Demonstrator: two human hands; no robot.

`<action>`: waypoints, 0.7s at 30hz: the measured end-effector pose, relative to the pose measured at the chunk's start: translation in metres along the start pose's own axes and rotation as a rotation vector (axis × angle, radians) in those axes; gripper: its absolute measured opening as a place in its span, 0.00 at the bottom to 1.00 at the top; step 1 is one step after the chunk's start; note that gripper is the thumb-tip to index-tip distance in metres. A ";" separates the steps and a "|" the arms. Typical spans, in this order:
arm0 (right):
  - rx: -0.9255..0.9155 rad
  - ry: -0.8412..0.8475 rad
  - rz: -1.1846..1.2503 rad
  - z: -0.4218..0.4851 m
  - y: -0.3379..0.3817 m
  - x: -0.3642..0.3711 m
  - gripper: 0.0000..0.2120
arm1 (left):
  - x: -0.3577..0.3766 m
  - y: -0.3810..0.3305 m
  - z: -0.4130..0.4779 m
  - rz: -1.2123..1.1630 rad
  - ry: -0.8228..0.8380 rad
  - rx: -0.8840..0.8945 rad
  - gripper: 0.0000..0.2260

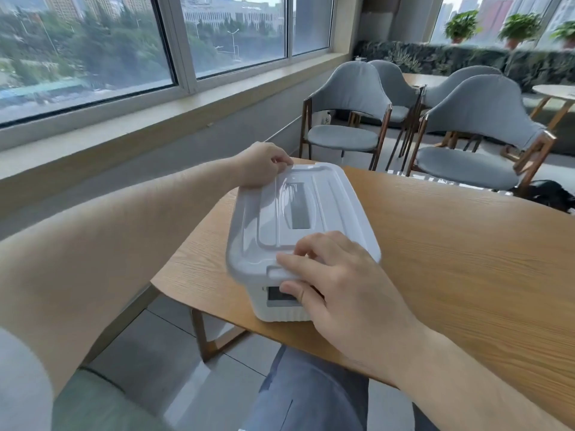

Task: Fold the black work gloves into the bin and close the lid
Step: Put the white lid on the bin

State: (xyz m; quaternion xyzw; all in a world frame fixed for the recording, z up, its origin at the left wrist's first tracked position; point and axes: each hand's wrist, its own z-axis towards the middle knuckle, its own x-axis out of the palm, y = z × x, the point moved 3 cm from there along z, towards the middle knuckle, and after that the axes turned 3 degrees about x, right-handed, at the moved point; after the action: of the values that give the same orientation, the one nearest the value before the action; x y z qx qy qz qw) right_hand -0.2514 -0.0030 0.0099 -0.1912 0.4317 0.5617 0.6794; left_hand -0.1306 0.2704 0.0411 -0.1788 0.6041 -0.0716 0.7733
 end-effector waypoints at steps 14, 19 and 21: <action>-0.121 0.136 -0.023 -0.004 -0.013 0.002 0.31 | 0.012 0.005 -0.004 0.015 0.040 -0.114 0.13; -0.134 0.085 0.056 0.003 -0.017 0.001 0.23 | 0.013 0.004 -0.004 0.023 0.029 -0.092 0.11; -0.114 0.072 0.113 0.006 -0.018 0.001 0.20 | 0.012 0.004 -0.004 -0.007 -0.007 -0.058 0.10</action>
State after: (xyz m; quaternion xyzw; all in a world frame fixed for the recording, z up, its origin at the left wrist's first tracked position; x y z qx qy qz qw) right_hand -0.2323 -0.0031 0.0087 -0.2251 0.4334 0.6155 0.6186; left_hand -0.1318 0.2691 0.0275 -0.2035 0.6027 -0.0558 0.7696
